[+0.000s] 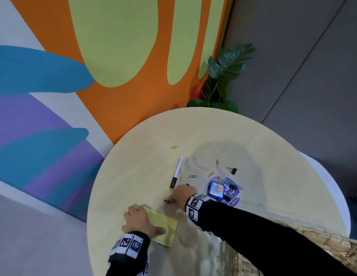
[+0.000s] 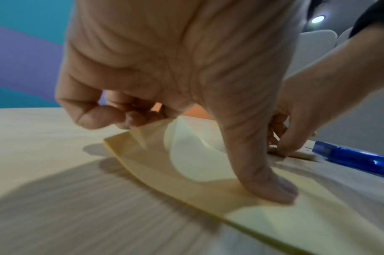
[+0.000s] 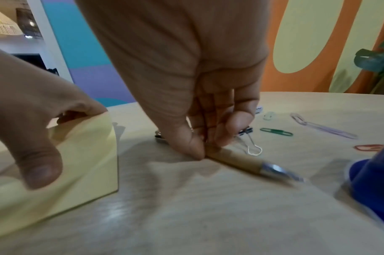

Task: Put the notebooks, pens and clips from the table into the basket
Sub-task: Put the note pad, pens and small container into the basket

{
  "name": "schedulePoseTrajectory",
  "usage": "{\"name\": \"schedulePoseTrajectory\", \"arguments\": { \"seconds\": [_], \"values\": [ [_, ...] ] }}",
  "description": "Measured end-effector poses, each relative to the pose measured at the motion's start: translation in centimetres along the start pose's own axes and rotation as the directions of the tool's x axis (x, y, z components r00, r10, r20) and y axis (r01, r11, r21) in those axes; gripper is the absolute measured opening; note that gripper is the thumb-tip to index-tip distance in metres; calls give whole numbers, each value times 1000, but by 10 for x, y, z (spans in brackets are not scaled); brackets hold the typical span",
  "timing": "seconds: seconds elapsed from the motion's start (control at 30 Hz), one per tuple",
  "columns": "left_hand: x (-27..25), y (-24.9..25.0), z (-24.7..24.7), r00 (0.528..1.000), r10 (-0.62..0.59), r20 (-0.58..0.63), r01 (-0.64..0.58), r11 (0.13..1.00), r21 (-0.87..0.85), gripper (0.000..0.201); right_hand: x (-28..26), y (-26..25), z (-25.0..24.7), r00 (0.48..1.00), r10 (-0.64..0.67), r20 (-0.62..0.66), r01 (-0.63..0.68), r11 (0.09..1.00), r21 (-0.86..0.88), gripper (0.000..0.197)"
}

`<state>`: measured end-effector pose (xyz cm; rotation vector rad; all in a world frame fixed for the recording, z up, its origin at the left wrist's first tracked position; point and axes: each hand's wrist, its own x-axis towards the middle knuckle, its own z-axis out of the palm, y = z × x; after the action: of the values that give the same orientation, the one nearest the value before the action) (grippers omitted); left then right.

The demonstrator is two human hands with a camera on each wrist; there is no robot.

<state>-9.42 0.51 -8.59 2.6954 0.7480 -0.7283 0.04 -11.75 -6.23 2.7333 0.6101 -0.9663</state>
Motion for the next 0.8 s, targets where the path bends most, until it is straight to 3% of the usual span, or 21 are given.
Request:
{"name": "schedulePoseTrajectory", "arguments": {
  "seconds": [0.1, 0.2, 0.33, 0.47, 0.6, 0.7, 0.8],
  "values": [
    [0, -5, 0, 998, 25, -55, -26, 999, -23, 88, 0, 1, -6, 1000, 13, -6, -13, 1000, 14, 30],
    [2, -10, -3, 994, 56, -93, -61, 997, -53, 65, -25, 13, -35, 985, 15, -171, 3, 994, 105, 26],
    [0, -16, -10, 984, 144, -102, -156, 981, -116, 52, -95, 48, -74, 900, 86, -427, 95, 918, 386, 8],
    [-6, -20, -21, 946, 309, -96, -324, 909, -261, 34, -185, 95, -69, 810, 225, -542, 141, 822, 552, 10],
    [-24, -18, -43, 919, 348, -183, -392, 851, -351, 32, -245, 132, -11, 802, 404, -440, -2, 738, 675, 6],
    [-49, -1, -71, 878, 406, -253, -477, 783, -400, 40, -254, 144, 47, 860, 466, -209, -223, 711, 667, 8],
    [-79, 24, -98, 793, 533, -296, -608, 658, -444, 30, -236, 143, 100, 883, 465, 64, -411, 701, 584, 25]
  ]
}}
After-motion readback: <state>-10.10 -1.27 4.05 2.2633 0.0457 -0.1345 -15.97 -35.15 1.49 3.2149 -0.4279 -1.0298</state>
